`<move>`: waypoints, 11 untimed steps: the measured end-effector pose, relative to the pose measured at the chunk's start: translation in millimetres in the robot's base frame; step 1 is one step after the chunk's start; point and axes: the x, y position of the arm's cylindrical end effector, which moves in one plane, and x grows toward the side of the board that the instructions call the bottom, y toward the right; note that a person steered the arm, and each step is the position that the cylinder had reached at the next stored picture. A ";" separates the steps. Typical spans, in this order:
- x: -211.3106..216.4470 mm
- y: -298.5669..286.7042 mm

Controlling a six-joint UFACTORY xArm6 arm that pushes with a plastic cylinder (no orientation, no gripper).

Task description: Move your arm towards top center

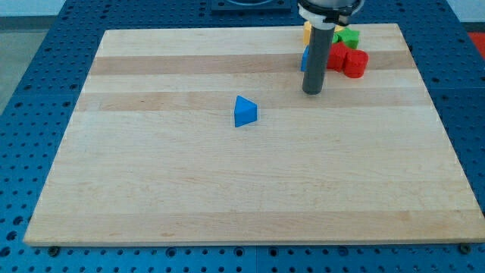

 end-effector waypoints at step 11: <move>-3.1 -5.5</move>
